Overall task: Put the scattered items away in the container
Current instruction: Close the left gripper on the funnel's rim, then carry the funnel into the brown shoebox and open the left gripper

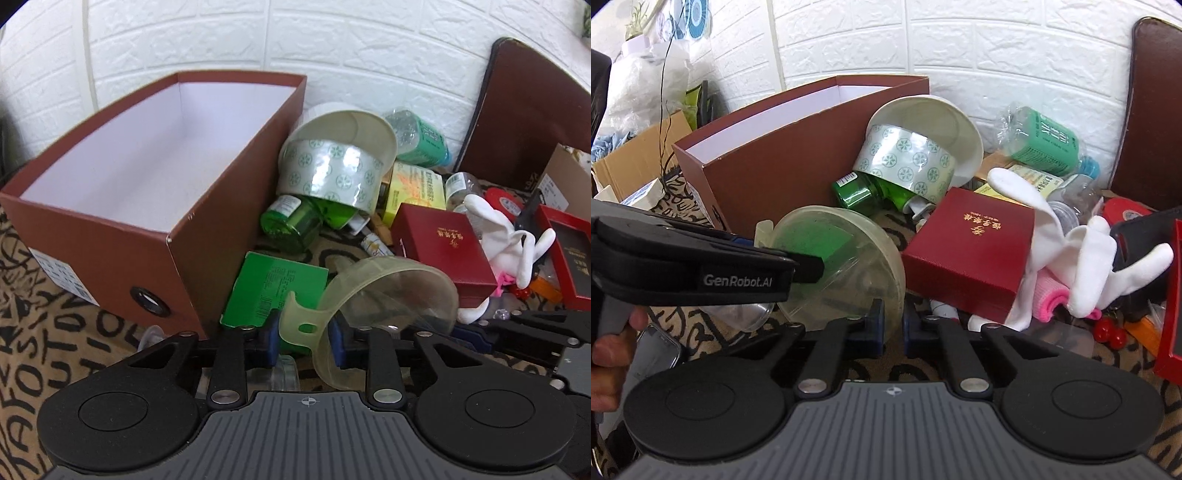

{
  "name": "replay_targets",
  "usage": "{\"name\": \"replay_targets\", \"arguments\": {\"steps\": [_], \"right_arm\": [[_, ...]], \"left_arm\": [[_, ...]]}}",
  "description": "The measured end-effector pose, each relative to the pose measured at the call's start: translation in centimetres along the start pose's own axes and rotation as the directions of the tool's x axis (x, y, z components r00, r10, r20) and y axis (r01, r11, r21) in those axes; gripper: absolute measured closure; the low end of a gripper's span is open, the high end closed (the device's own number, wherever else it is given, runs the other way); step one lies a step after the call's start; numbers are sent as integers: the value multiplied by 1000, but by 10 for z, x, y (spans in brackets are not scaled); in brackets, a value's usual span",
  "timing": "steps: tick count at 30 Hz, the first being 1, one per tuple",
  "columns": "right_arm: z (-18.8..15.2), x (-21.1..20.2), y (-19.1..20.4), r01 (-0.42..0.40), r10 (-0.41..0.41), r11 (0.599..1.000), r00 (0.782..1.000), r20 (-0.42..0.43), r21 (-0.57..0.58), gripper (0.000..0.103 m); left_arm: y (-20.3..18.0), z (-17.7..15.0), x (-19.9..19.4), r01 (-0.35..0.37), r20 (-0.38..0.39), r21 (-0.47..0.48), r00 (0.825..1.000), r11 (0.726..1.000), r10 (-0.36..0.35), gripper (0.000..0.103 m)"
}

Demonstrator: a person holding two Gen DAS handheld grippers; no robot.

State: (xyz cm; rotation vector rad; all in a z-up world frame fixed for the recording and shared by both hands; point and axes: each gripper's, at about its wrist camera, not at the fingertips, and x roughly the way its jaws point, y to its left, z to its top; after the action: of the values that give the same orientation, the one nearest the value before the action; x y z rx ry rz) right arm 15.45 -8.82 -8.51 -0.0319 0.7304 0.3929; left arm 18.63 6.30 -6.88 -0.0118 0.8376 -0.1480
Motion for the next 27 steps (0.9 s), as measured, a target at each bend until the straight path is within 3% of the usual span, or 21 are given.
{"name": "replay_targets", "arguments": {"steps": [14, 20, 27], "right_arm": [[15, -69, 8, 21, -20, 1000, 993, 119, -12, 94], [46, -82, 20, -24, 27, 1000, 982, 185, -19, 94], [98, -64, 47, -50, 69, 995, 965, 252, -82, 94]], "left_arm": [[-7, 2, -74, 70, 112, -27, 991, 997, -67, 83], [12, 21, -105, 95, 176, -68, 981, 993, -81, 82], [47, 62, -116, 46, 241, -125, 970, 991, -15, 82]]}}
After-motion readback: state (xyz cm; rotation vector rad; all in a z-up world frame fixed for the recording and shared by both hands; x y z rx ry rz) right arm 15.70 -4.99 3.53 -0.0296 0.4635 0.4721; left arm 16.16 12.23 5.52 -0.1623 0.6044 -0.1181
